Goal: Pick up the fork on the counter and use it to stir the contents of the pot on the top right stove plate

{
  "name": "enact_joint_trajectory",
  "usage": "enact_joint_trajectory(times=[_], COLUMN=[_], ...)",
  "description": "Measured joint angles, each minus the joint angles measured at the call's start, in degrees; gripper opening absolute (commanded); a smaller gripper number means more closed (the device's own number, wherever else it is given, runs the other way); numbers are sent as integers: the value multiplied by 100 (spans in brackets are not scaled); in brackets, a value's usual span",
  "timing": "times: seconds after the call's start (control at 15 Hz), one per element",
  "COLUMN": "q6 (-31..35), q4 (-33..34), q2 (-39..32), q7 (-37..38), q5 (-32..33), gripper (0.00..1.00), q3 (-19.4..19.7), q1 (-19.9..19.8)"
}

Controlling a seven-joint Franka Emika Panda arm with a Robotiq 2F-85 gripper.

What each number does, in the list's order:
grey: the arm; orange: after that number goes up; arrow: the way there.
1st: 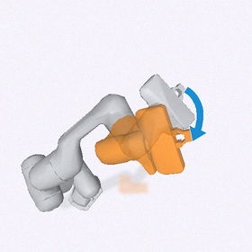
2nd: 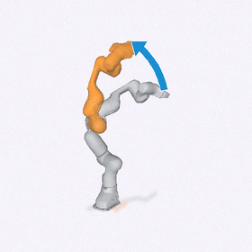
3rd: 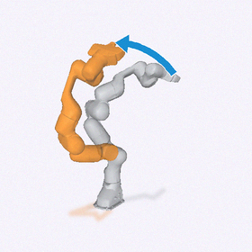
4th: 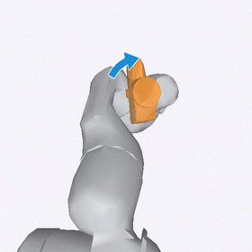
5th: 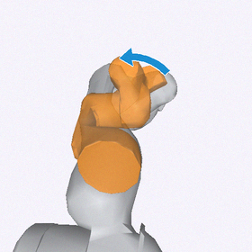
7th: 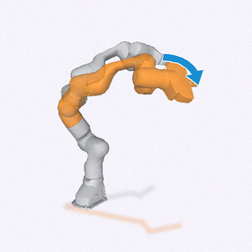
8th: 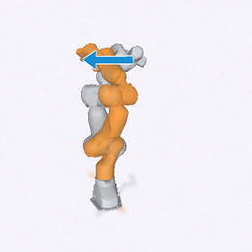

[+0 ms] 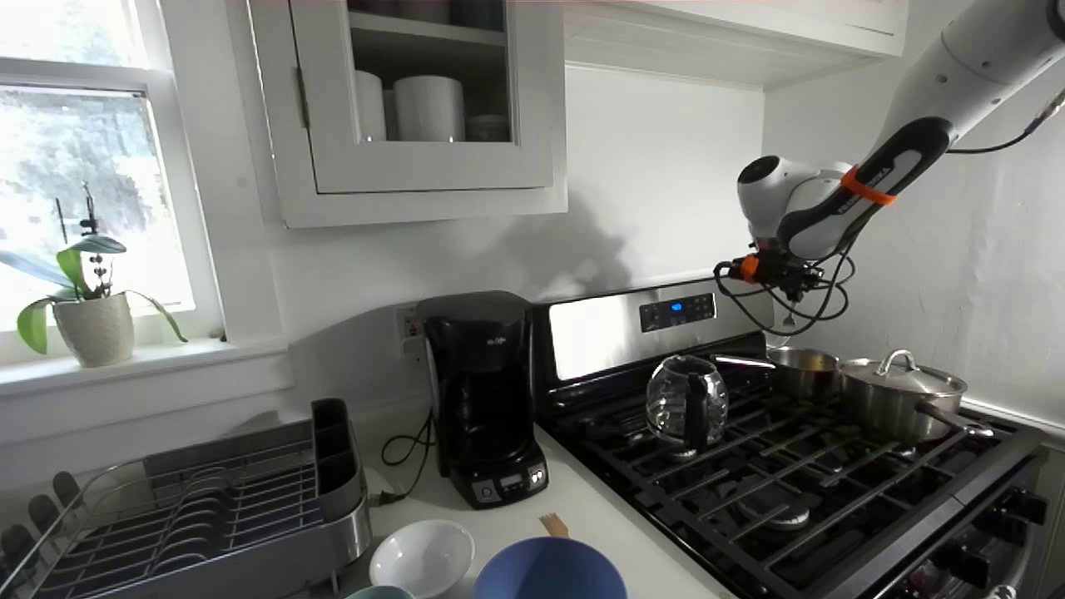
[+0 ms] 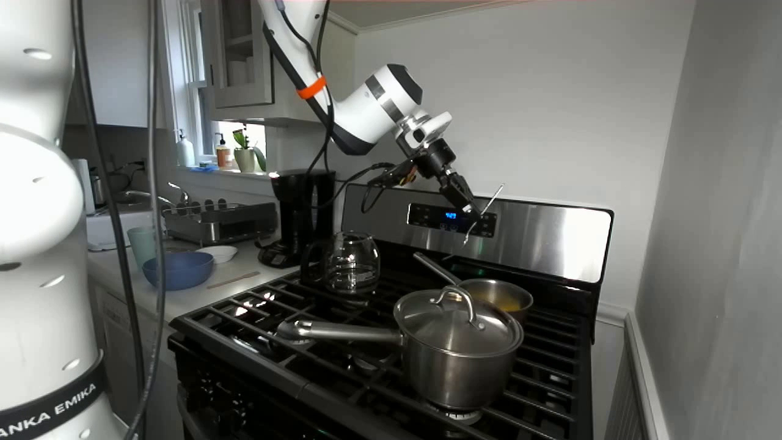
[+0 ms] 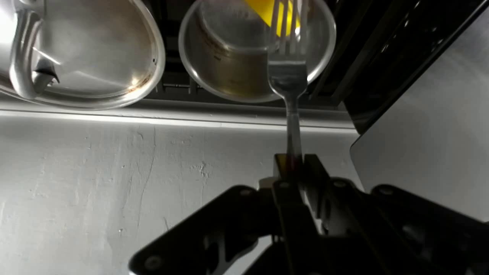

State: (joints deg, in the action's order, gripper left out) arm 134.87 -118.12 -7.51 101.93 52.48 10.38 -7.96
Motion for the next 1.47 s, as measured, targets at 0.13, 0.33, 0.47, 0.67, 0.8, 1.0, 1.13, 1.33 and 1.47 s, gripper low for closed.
enact_joint_trajectory(times=[0.13,0.33,0.47,0.67,0.8,1.0,1.13,1.33,1.47], q6=[151,197,188,108,-68,-393,-569,-599,-599], q4=[-277,-569,-703,-873,-976,-1133,-1196,-1225,-1225], q2=[315,699,903,1145,1283,1473,1536,1545,1545], q7=[-772,-2047,-2919,-4102,-4733,-5464,-5830,-5962,-5997], q5=[-484,-1268,-1773,-2371,-2684,-2999,-3157,-3176,-3176], gripper=[3,3,3,3,3,14,14,14,3], q3=[-39,-104,-153,-271,-412,-693,-854,-896,-885], q1=[1,9,28,89,176,384,515,541,529])
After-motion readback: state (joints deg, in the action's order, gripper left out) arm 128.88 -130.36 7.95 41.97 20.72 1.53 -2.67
